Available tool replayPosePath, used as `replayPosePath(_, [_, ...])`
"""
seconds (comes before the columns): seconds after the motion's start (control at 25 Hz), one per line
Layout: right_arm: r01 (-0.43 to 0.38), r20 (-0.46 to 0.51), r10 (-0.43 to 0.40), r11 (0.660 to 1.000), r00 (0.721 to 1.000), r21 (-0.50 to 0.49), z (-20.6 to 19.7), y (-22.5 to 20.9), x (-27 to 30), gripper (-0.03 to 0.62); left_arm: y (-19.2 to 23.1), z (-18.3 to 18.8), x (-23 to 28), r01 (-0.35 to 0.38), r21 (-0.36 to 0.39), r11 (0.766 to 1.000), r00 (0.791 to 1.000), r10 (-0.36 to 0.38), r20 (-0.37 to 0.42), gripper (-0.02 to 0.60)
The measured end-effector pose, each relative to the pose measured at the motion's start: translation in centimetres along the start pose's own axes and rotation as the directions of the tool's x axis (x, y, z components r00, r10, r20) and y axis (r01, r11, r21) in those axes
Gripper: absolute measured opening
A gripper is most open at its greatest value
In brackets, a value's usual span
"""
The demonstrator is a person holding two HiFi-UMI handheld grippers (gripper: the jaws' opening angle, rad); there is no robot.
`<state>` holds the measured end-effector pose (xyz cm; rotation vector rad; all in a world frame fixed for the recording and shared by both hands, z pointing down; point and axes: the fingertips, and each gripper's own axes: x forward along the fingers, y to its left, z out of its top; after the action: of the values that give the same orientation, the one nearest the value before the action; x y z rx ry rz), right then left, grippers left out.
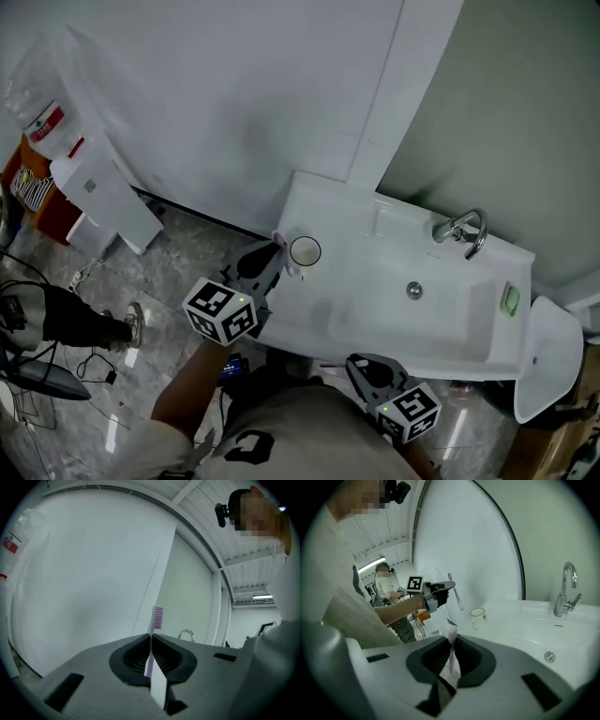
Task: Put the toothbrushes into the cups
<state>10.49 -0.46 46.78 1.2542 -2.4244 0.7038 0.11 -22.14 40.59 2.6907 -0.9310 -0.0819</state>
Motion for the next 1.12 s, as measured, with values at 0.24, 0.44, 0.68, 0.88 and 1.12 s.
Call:
replayPosePath(0.24, [0.031,-0.027,-0.03,0.999,0.999,0.011,1.0,0.3,2.6,0.037,2.6,-0.5,2.8,0.054,-0.012,0.998,0.998,-0.054,-0.02,0.029])
replayPosePath(0.44, [0.056,-0.046,-0.055,0.998,0.997,0.013,1.6,0.6,4.1,0.037,3.7,-1.3,4.8,0.096,-0.041,0.995,0.995,-0.097,-0.033,0.029])
replayPosePath(0.68, [0.077,-0.013,-0.077,0.997,0.997,0.031,2.6,-1.1,4.8,0.037,4.9,-2.0,6.8,0.089,-0.035,0.995,0.994,-0.091,-0.063,0.029])
replayPosePath(0.88, [-0.001,-0.022,0.001,1.0,1.0,0.012,3.2,-1.8,5.1,0.035,5.0,-1.9,6.4,0.043,-0.039,0.998,0.997,-0.046,-0.069,0.029])
replayPosePath(1.12, [-0.073,-0.031,0.072,0.997,0.997,-0.025,3.6,-2.3,5.7,0.035,5.4,-2.5,6.3,-0.009,-0.074,0.997,0.997,0.003,-0.079,0.029])
